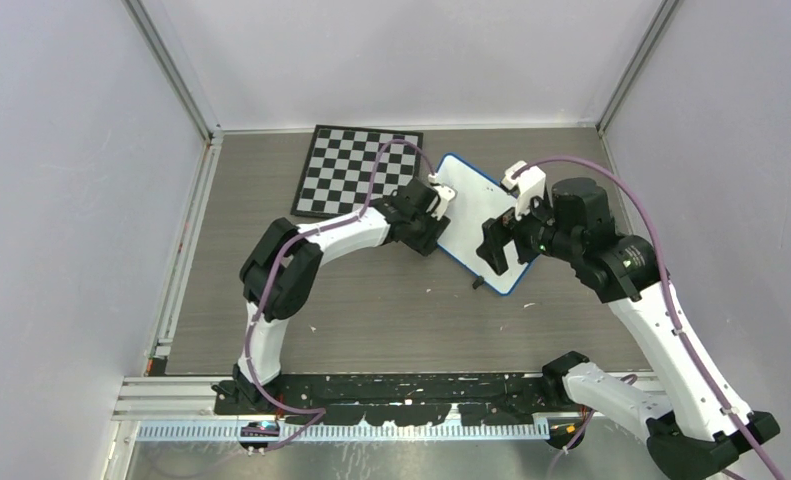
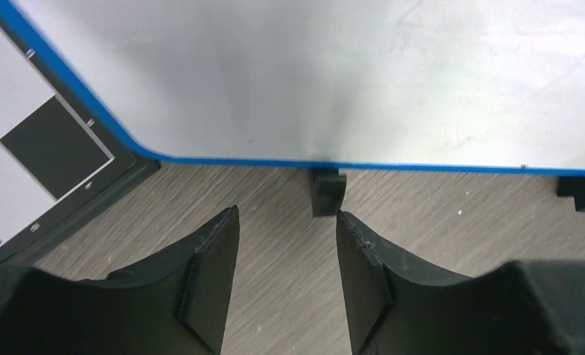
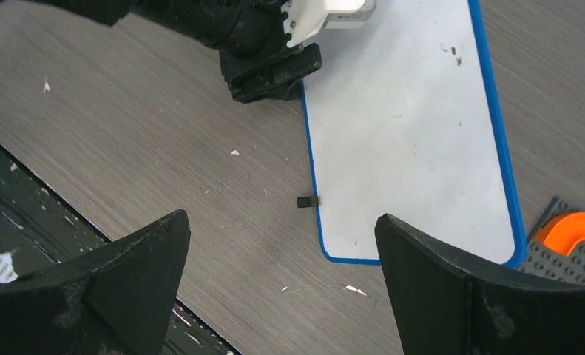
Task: Write a sentence on the whiteboard
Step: Move the whiteboard to the center of the board.
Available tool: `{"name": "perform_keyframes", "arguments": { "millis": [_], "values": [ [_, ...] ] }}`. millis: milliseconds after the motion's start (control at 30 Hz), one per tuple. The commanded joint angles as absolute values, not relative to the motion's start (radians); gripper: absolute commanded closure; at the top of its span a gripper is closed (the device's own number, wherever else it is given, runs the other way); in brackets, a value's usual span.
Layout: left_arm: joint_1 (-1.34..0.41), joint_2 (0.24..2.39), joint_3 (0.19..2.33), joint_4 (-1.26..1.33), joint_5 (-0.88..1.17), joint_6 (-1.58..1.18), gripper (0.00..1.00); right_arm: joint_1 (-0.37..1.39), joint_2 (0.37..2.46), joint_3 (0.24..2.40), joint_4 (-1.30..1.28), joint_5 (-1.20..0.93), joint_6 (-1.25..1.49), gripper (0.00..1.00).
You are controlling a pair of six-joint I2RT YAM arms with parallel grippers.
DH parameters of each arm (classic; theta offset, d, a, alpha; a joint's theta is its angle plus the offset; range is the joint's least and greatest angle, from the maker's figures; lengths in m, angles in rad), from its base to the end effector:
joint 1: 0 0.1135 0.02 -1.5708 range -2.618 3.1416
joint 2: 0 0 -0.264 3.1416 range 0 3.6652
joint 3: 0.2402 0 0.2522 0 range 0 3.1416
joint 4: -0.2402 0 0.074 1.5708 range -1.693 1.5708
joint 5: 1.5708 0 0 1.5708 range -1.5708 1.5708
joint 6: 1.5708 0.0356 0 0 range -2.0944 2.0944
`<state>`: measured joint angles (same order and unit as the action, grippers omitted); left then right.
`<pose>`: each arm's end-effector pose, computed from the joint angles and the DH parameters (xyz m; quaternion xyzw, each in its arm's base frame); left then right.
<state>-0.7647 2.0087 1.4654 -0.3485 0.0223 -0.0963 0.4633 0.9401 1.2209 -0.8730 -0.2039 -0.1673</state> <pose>0.3180 -0.3062 0.1920 0.3128 0.8895 -0.1485 0.2982 0.1519 0.0839 0.3915 -0.3178 0.8200 0.1578 0.4492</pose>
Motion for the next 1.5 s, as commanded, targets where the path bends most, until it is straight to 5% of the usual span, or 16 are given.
{"name": "perform_keyframes", "arguments": {
  "millis": [0, 367, 533, 633, 800, 1467],
  "values": [
    [-0.777, 2.068, 1.541, -0.306, -0.024, -0.051, 0.48, 0.405, 0.927, 1.218, -0.819, -0.237, -0.046, 0.00],
    [-0.790, 2.097, 1.535, -0.263, 0.045, -0.031, 0.53, 0.383, 0.937, 1.227, -0.807, -0.213, -0.055, 0.00],
    [-0.790, 2.080, 1.487, -0.189, 0.060, -0.053, 0.73, 0.383, 0.943, 1.223, -0.805, -0.208, -0.061, 0.01],
    [-0.790, 2.075, 1.455, -0.160, 0.061, -0.061, 0.76, 0.382, 0.943, 1.223, -0.805, -0.206, -0.063, 0.00],
    [-0.794, 2.030, 1.407, -0.170, 0.023, -0.100, 1.00, 0.383, 0.945, 1.220, -0.804, -0.190, -0.067, 0.01],
    [-0.957, 1.815, 1.201, -0.391, -0.484, -0.528, 1.00, 0.361, 0.951, 1.233, -0.742, 0.107, 0.064, 0.01]
  ]
}}
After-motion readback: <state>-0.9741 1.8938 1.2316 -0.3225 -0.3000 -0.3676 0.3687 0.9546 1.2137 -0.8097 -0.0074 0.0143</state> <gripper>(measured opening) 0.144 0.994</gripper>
